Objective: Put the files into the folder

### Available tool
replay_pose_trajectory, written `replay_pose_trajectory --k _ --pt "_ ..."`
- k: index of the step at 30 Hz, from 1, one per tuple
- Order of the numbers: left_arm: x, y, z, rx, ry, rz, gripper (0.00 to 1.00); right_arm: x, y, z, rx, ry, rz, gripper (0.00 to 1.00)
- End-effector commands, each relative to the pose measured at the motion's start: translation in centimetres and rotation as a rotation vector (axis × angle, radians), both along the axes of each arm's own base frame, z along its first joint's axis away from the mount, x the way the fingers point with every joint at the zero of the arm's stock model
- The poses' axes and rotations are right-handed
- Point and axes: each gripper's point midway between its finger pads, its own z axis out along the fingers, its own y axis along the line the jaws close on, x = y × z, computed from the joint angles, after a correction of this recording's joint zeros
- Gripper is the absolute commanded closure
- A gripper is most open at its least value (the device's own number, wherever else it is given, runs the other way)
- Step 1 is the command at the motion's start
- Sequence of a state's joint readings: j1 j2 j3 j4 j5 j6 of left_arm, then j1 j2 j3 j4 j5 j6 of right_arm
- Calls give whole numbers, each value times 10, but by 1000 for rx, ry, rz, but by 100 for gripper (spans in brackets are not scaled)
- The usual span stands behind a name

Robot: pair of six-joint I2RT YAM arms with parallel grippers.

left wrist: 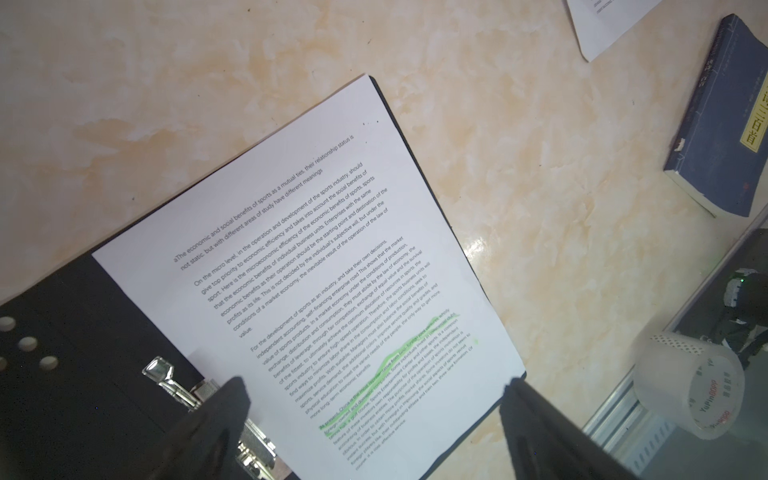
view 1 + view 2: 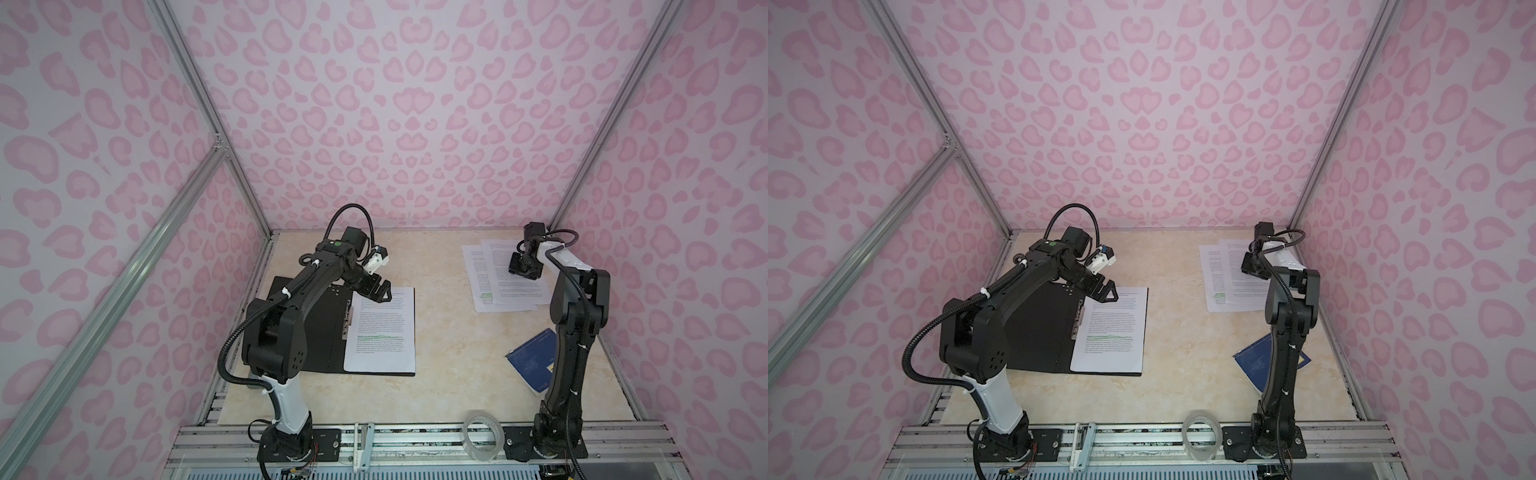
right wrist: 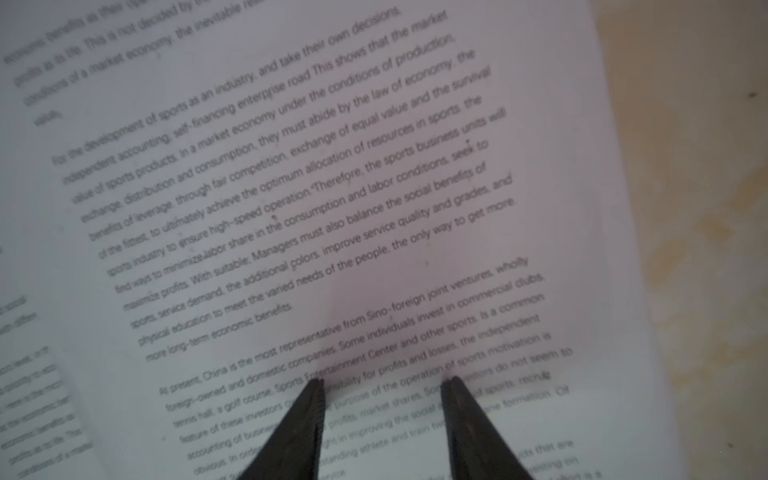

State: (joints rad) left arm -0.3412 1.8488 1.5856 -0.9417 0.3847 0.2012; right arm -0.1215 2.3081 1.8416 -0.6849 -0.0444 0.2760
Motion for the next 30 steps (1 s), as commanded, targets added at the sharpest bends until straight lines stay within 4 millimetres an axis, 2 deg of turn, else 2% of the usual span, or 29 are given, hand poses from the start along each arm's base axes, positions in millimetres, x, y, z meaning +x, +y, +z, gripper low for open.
replay_pose_trajectory --k 1,6,7,8,12,19,25,28,30 --pt "-2 -3 3 -20 13 1 2 -22 18 -21 42 105 38 51" --pt "-4 -2 5 -23 7 4 2 -37 39 -23 72 135 59 52" --pt "-4 -3 6 -27 8 6 2 -41 45 -29 89 147 66 52" --pt "-5 -3 6 -32 12 6 2 -43 50 -21 92 133 75 52" --pt "-4 -6 6 -47 21 10 2 -59 69 -23 96 170 108 52" --pt "-2 -12 10 -68 26 9 2 -94 117 -24 183 194 172 51" --pt "3 -21 5 -79 44 -2 2 -127 153 -25 192 226 260 51" --pt "8 -29 3 -86 48 -10 2 -133 162 -18 185 205 279 51" --pt "13 -37 1 -83 47 -21 2 -134 160 -6 177 168 261 51"
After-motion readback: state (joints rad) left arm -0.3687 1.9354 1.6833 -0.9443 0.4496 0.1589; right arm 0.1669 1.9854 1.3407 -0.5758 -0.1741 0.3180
